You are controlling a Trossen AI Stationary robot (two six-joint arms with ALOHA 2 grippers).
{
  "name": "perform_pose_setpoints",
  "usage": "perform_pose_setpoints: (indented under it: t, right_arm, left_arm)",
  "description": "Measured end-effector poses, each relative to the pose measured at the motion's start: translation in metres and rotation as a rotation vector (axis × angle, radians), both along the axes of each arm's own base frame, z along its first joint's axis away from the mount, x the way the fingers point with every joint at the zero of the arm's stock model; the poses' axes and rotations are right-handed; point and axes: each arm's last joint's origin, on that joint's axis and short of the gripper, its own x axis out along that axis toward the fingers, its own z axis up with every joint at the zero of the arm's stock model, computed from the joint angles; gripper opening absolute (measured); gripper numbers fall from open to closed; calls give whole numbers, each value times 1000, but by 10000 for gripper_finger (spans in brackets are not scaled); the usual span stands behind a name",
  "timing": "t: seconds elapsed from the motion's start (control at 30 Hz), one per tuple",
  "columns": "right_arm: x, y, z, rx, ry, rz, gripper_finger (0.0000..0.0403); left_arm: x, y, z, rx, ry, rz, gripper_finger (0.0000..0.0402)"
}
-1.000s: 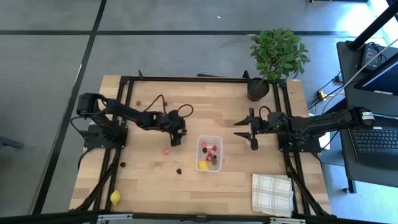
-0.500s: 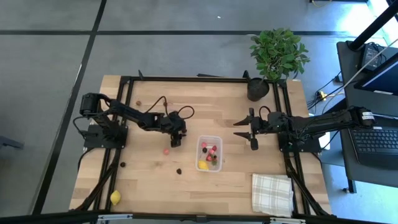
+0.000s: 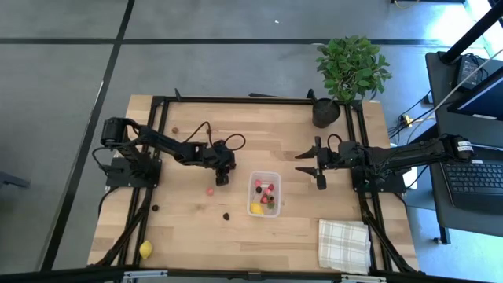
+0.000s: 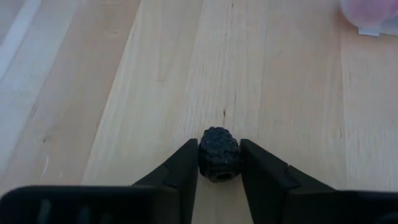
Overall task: Pick and placing Produce into tupperware
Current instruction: Put the top blackberry into the transparent bin
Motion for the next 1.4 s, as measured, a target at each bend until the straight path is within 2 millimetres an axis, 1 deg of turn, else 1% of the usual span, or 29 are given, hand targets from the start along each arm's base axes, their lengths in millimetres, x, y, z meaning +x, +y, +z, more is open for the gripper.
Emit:
perform_pose_setpoints:
  t: [0.07, 0.13, 0.3, 0.4, 0.47, 0.63, 0.83, 0.9, 1.0, 1.07, 1.13, 1.27, 1.4]
  right_arm:
    - [0, 0, 0, 0, 0, 0, 198]
    - [0, 0, 0, 0, 0, 0, 198]
    - [0, 0, 0, 1, 0, 0, 198]
    - [0, 0, 0, 1, 0, 0, 198]
    - [0, 0, 0, 1, 0, 0, 198]
    - [0, 0, -1, 3, 7, 0, 198]
    - [0, 0, -1, 3, 7, -1, 198]
    - [0, 0, -1, 3, 7, -1, 198]
    - [0, 0, -1, 3, 8, -1, 198]
    - [0, 0, -1, 3, 8, 0, 198]
    - [0, 0, -1, 3, 17, -1, 198]
    - [-1, 0, -4, 21, 41, -5, 198]
    - [-2, 0, -6, 54, 68, -15, 198]
  left_arm:
    - [0, 0, 0, 0, 0, 0, 87]
    - [0, 0, 0, 0, -1, 0, 84]
    - [0, -1, 2, 9, -10, 3, 97]
    - [2, -2, 13, 12, -38, 0, 100]
    - [5, -2, 26, 10, -69, -7, 96]
    - [20, -7, 69, 20, -158, -39, 88]
    - [43, -26, 120, 101, -181, -193, 96]
    - [52, -34, 133, 115, -184, -234, 94]
    - [64, -46, 143, 117, -175, -276, 91]
    - [70, -52, 144, 114, -165, -296, 91]
    - [78, -58, 140, 99, -144, -321, 93]
    - [92, -66, 125, 70, -111, -362, 96]
    - [102, -73, 106, 42, -59, -386, 97]
